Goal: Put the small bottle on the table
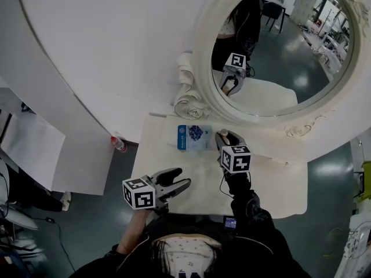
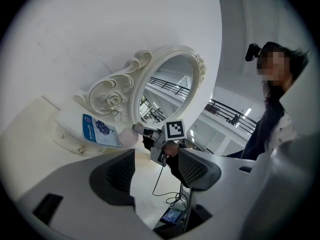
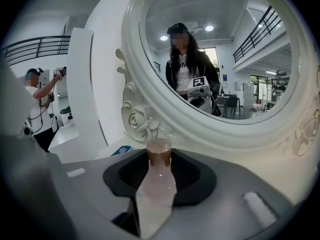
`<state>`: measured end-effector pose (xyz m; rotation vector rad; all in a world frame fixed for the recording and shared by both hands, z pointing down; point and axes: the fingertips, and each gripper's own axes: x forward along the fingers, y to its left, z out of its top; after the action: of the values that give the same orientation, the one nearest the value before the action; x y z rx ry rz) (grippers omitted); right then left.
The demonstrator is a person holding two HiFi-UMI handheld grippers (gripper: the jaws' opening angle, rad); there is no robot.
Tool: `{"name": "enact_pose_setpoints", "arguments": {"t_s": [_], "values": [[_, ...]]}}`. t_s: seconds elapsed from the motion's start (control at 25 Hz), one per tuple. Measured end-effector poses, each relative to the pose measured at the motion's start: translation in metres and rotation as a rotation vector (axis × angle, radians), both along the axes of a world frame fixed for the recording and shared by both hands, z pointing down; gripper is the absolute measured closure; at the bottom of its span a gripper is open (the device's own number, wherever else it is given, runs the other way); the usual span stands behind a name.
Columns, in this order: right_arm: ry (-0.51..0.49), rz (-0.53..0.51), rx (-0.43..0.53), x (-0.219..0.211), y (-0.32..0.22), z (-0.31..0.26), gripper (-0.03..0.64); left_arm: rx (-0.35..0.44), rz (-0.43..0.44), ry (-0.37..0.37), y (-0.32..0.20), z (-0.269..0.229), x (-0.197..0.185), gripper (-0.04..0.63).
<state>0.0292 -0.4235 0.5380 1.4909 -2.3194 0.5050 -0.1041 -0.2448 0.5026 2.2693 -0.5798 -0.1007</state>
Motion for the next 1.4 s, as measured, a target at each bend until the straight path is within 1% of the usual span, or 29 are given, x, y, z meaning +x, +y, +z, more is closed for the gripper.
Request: {"name": "enact_pose_setpoints", "arguments": {"t_s": [0.28,0.44,0.72,1.0,1.12,1.2,1.4], "values": [[0.034,-0.049,0.033,-0.003,-0.002,0.003,0.468,-0.003,0.007,-0.001,-0.002,0.0,0.006,0.325],[0.026,-0.067,0.065,-0.005,-0.009,0.003,0.468,-0.007,0.023,-0.001,-0.002,0.001,0.011,0.325],[0.01,-0.052,0.102,-0.004,-0.025,0.003,0.468,-0.013,0.039,-0.006,-0.001,0.003,0.018,0.325],[0.0,-0.046,0.101,-0.003,-0.03,0.004,0.463,-0.012,0.034,-0.008,0.002,0.003,0.013,0.325],[-0.021,-0.019,0.087,0.002,-0.028,0.005,0.421,-0.015,0.023,-0.011,0.003,0.003,0.008,0.325],[-0.033,-0.005,0.081,0.005,-0.025,0.005,0.416,-0.019,0.019,-0.013,0.004,0.004,0.004,0.325],[0.023,0.0,0.086,0.011,-0.005,0.008,0.416,-0.032,0.018,-0.015,0.008,0.009,0.0,0.325]]}}
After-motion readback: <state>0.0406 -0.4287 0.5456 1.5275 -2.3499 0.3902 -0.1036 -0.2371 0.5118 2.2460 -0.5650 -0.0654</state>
